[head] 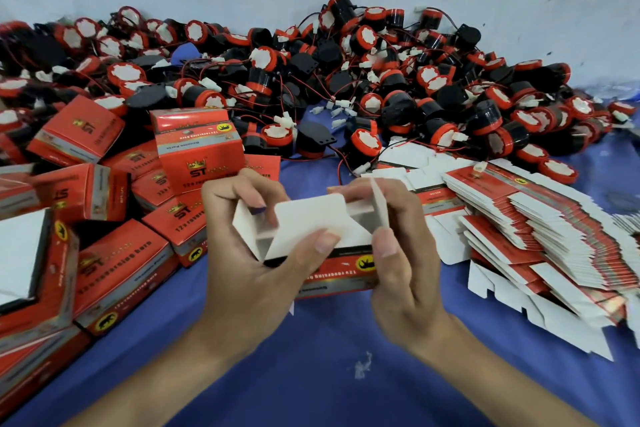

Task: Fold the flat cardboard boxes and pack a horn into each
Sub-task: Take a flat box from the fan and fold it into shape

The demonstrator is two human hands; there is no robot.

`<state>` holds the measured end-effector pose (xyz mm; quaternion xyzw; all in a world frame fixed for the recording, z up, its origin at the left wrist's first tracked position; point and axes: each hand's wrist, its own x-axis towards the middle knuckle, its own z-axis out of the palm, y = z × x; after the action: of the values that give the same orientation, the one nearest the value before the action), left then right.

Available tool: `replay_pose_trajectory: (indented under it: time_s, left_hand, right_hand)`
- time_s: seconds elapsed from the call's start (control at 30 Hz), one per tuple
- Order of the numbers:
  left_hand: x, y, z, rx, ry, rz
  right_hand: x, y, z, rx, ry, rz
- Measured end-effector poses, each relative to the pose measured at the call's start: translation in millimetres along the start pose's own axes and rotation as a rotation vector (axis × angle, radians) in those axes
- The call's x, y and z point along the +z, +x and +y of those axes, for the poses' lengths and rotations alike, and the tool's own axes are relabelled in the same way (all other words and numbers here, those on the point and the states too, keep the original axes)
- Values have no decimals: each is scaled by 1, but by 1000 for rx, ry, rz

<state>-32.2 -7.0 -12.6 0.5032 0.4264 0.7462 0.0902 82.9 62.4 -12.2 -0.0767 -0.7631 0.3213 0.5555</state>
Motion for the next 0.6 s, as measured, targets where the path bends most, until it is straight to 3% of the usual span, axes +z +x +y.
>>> replay_pose_trajectory:
  time_s: [0.33, 0.53, 0.6]
  left_hand:
    - [-7, 1, -8, 14, 223, -297]
    - [0, 9, -1, -157, -41, -417]
    - [5, 23, -3, -310, -107, -337]
  right_hand:
    - [2, 3, -2, -20, -112, 9]
    - [1, -5, -2, 5, -63, -66]
    - [0, -8, -1, 27, -39, -90]
